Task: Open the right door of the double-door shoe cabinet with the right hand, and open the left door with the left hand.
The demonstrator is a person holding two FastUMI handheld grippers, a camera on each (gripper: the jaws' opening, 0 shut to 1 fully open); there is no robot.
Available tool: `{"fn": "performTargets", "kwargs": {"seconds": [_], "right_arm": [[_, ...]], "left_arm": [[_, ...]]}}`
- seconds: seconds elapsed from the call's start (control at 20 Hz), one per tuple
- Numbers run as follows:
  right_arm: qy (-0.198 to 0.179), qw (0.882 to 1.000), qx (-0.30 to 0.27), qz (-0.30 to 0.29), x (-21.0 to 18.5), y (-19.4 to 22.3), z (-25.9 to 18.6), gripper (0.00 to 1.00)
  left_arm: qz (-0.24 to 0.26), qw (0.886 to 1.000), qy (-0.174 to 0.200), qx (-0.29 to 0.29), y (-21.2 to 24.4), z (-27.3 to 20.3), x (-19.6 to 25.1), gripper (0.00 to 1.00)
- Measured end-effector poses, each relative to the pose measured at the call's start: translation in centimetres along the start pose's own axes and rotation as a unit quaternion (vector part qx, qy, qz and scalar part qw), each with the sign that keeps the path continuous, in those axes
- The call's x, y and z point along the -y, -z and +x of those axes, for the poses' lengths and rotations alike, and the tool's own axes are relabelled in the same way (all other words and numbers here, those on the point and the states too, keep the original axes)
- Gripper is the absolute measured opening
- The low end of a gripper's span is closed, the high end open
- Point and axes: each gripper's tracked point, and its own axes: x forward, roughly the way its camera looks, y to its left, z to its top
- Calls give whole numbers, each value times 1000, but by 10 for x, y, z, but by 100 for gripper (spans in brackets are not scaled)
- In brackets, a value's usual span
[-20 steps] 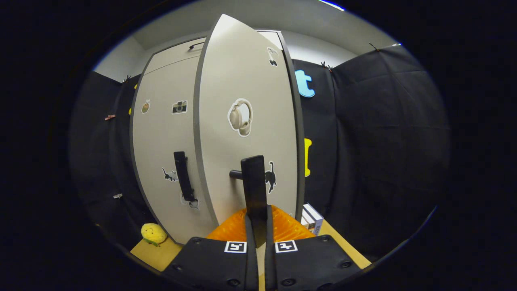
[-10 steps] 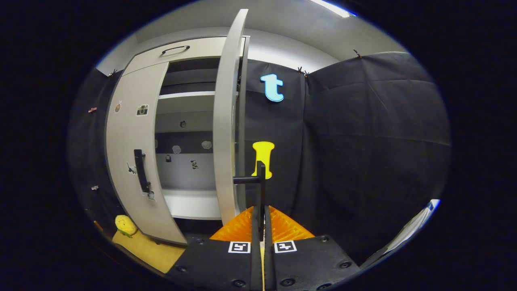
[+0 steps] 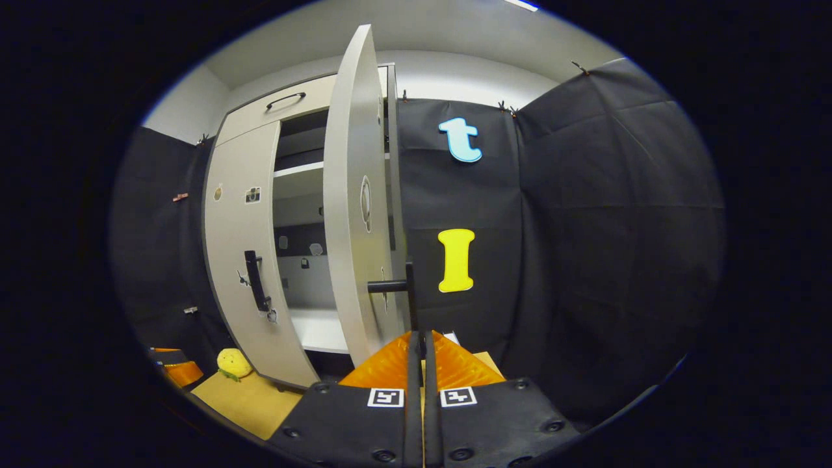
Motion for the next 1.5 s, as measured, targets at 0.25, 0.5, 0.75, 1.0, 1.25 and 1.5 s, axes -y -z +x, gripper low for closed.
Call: {"fn": "performTargets", "kwargs": {"seconds": [0.25, 0.5, 0.75, 1.0, 1.25, 1.5], "right_arm": [[-29, 999, -11, 24, 0, 4, 1, 5], [-26, 999, -32, 27, -6, 22, -11, 5], [-7, 999, -35, 12, -17, 35, -35, 6], [14, 999, -8, 33, -43, 40, -60, 9], [11, 999, -32, 8, -72, 64, -67, 31], [-13, 999, -37, 6, -105, 72, -57, 74]], "left_arm": [[12, 1000, -25, 4, -3, 10, 8, 95], [33, 999, -17, 16, -25, 37, 2, 95], [51, 998, -7, 35, -53, 68, -16, 95], [64, 997, -14, 38, -74, 109, -39, 95], [40, 998, -1, 42, -101, 156, -36, 95], [37, 998, 4, 51, -119, 197, -24, 95]]}}
